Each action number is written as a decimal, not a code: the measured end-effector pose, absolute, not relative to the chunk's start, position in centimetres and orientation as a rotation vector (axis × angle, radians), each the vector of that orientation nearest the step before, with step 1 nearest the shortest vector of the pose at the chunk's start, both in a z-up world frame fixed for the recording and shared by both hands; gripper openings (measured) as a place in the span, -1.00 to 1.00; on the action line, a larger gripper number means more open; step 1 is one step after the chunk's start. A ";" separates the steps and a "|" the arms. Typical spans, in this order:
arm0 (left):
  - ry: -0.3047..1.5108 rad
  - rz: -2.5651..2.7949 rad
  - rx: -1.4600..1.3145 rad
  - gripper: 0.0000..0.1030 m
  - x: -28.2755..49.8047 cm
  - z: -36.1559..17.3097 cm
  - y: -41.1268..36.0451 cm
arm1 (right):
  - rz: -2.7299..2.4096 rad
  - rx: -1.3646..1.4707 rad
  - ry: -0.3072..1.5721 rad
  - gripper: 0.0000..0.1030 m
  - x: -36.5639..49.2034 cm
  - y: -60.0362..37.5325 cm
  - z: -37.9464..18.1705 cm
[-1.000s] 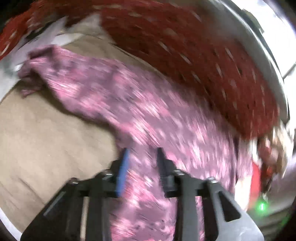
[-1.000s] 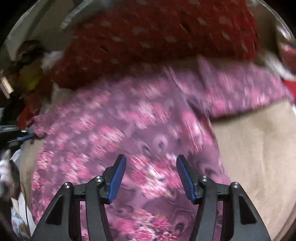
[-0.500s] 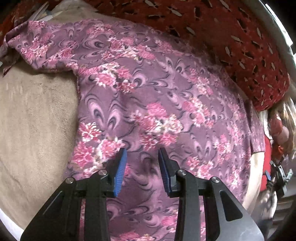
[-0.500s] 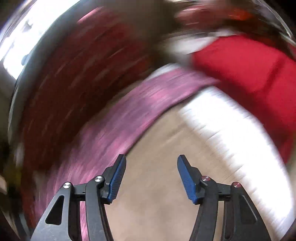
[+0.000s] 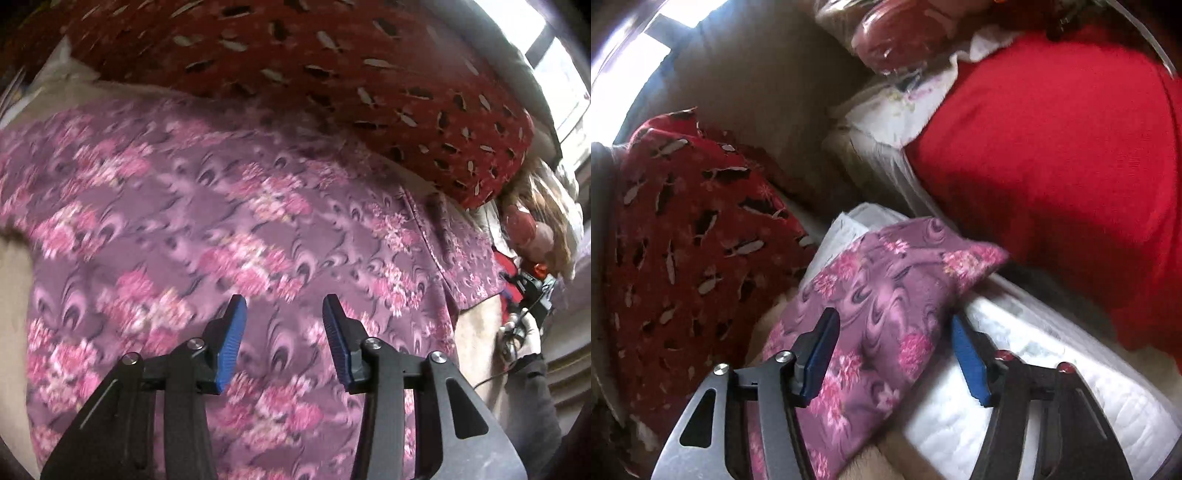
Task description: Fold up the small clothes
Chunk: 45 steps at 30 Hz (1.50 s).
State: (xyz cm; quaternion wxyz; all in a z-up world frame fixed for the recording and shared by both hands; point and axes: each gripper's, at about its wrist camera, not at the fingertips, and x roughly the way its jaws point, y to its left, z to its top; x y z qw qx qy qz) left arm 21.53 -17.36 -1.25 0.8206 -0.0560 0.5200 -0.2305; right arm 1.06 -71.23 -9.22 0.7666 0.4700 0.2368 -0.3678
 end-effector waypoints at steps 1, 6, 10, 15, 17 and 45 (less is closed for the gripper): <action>1.095 -0.490 -0.106 -0.21 21.8 -1.2 -17.7 | -0.787 1.030 0.500 -0.89 0.9 -71.4 -9.1; 1.007 -0.425 -0.101 0.04 23.5 -0.3 -17.0 | -0.831 0.974 0.391 -0.90 -1.9 -71.2 -5.3; 0.984 -0.369 -0.153 0.07 24.9 -0.8 -14.8 | -0.847 0.941 0.403 -0.90 -1.5 -70.5 -3.5; 1.064 -0.372 -0.273 0.07 26.7 -3.1 -12.4 | -0.700 0.849 0.412 -0.90 1.6 -65.4 0.1; 1.084 -0.381 -0.308 0.07 27.2 -3.7 -11.8 | -0.625 0.832 0.425 -0.90 3.3 -62.8 1.0; 1.182 -0.463 -0.519 0.07 30.0 -4.2 -5.4 | -0.284 0.431 0.801 0.28 20.8 -34.3 -3.2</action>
